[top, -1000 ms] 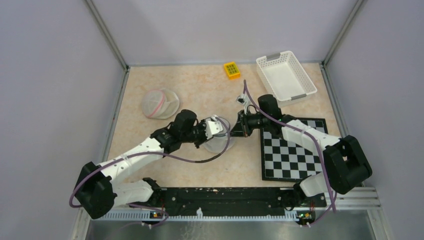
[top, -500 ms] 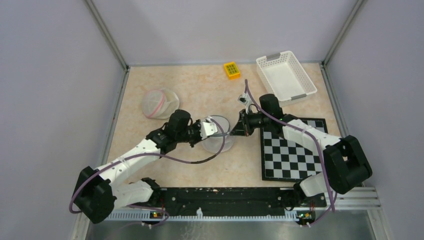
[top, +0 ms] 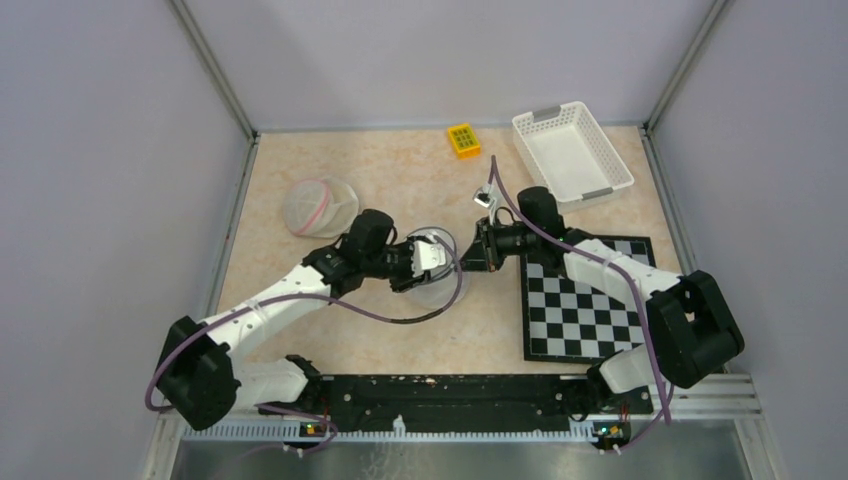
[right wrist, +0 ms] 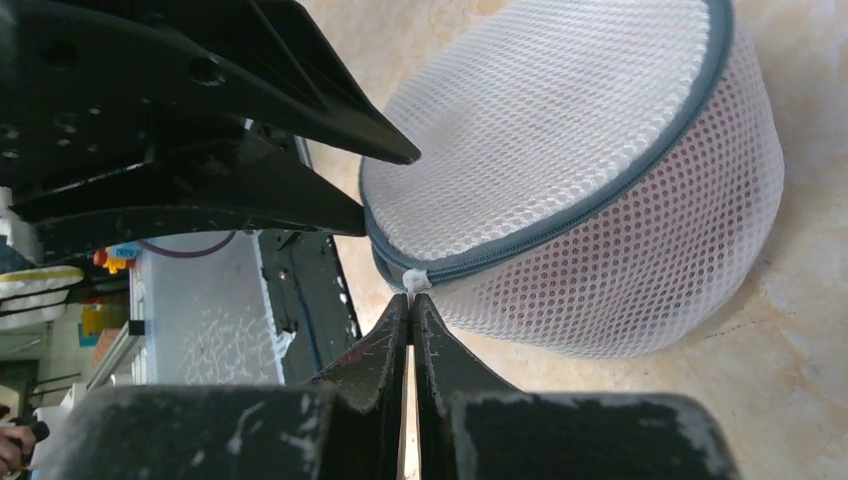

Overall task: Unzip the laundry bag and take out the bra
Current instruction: Unzip the laundry bag at the center of the board.

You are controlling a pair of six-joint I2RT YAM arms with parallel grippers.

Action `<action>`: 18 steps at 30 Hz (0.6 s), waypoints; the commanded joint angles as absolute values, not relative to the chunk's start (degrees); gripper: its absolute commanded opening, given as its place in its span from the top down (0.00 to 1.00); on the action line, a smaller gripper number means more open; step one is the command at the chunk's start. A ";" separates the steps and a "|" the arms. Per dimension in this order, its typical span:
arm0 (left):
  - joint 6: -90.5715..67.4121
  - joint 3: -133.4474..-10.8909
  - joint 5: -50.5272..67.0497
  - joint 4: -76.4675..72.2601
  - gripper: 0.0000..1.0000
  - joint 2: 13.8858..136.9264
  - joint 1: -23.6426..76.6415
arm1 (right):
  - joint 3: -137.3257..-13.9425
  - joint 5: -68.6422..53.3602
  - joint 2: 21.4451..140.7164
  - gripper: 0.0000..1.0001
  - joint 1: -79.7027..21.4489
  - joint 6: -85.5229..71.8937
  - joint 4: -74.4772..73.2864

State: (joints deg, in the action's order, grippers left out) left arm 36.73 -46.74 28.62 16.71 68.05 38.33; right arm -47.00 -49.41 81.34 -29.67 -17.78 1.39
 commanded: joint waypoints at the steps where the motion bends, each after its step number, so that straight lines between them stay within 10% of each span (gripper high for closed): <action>1: 37.40 -49.26 28.42 17.29 0.55 71.32 38.54 | -48.34 -49.81 81.03 1.00 -30.30 -18.02 3.52; 9: 35.62 -47.63 21.49 17.92 1.00 71.67 36.61 | -47.64 -49.22 80.92 1.00 -29.12 -17.74 3.23; 18: 39.70 -45.11 21.99 16.98 1.00 69.21 30.19 | -47.58 -49.21 80.16 1.00 -26.17 -13.68 -1.60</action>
State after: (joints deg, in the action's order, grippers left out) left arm 37.10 -46.63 24.40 16.67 70.98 34.06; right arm -46.98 -48.47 81.34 -27.77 -16.53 0.45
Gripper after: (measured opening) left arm 0.010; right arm 0.006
